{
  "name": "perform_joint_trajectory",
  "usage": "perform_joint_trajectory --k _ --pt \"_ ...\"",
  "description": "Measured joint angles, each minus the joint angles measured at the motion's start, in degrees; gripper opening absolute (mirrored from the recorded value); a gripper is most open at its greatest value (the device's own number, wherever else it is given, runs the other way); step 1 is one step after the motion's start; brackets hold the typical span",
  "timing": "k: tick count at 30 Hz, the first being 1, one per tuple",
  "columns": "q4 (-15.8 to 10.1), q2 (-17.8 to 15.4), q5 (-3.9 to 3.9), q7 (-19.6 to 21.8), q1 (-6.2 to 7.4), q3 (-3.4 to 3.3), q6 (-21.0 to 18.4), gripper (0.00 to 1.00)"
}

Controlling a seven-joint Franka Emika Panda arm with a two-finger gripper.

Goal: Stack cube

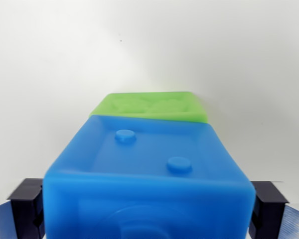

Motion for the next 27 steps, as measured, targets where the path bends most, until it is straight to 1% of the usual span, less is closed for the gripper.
perform_joint_trajectory --k 21,27 --pt "0.0 0.0 0.00 0.0 0.00 0.00 0.0 1.00" --pt "-0.1 -0.9 0.00 0.0 0.00 0.00 -0.6 1.00"
